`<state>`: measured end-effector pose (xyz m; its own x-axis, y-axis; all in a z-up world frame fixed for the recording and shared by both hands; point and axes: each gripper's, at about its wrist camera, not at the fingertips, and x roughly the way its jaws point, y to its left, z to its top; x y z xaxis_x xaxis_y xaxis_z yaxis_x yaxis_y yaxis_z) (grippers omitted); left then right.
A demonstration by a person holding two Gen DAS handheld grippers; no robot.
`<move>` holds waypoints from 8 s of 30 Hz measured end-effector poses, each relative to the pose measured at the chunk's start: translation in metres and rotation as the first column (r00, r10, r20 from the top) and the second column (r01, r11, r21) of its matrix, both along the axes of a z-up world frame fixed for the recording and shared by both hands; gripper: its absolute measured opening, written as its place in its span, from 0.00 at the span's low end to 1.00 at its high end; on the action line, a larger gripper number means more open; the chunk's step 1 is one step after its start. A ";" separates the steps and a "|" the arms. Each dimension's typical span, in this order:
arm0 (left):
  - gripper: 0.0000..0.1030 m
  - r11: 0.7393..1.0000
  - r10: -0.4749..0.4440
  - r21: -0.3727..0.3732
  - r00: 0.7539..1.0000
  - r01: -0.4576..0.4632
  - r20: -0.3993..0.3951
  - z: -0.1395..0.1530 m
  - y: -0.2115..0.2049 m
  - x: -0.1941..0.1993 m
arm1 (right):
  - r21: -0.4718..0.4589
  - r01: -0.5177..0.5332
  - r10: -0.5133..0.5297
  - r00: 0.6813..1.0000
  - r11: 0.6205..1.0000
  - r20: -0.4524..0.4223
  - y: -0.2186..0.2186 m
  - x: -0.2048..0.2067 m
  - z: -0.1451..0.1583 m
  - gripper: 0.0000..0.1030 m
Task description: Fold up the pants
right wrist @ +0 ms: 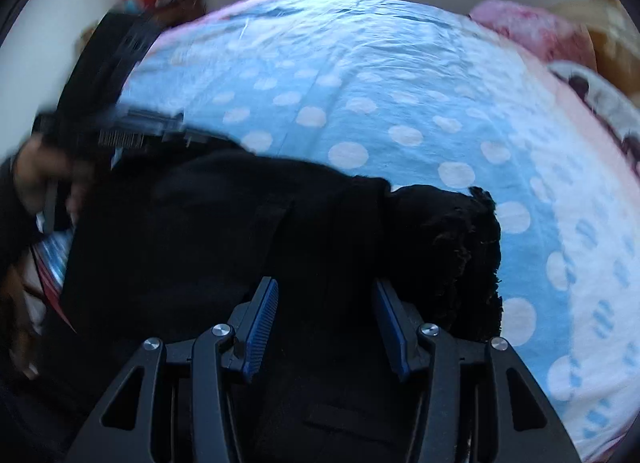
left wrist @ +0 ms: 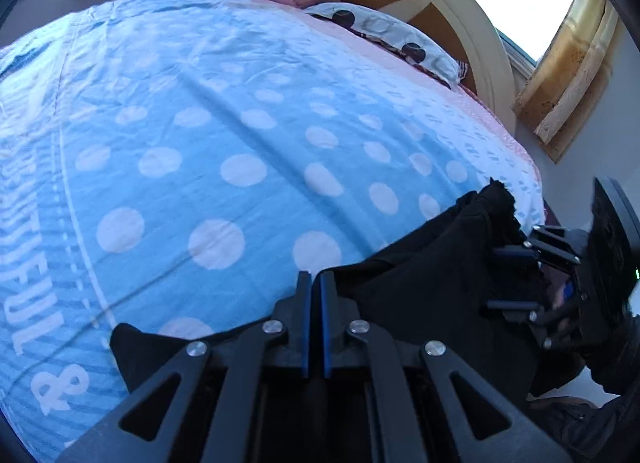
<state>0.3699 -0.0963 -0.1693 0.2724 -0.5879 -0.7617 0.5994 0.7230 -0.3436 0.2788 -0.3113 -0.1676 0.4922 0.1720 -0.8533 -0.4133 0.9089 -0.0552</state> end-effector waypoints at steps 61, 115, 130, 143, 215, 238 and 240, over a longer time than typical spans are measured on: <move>0.94 0.980 0.195 -0.015 0.951 -0.198 0.240 0.007 0.020 -0.117 | 0.224 0.288 -0.286 0.957 0.931 -0.042 -0.082 -0.069 0.014 0.07; 1.00 0.937 0.327 0.075 0.932 -0.341 0.158 -0.014 0.045 -0.132 | 0.317 0.327 -0.358 0.932 0.890 0.045 -0.106 -0.049 0.034 0.70; 1.00 0.931 0.356 0.036 0.926 -0.363 0.126 -0.017 0.041 -0.117 | 0.454 0.275 -0.252 0.961 0.847 -0.111 -0.102 -0.029 -0.005 0.70; 0.98 0.924 0.379 0.014 0.922 -0.381 0.080 -0.011 0.053 -0.107 | 0.536 0.273 -0.243 0.961 0.799 -0.128 -0.115 -0.022 -0.013 0.52; 0.12 0.589 0.746 0.056 0.568 -0.807 0.348 0.038 0.373 -0.065 | 0.454 -0.292 0.354 0.933 0.842 -0.057 0.341 0.256 0.045 0.19; 0.52 0.547 0.765 0.133 0.558 -0.826 0.321 -0.003 0.379 -0.055 | 0.449 -0.153 0.266 0.943 0.880 -0.201 0.324 0.291 -0.020 0.59; 0.58 0.529 0.784 0.132 0.543 -0.838 0.301 -0.002 0.381 -0.058 | 0.437 -0.147 0.257 0.945 0.887 -0.202 0.325 0.289 -0.018 0.59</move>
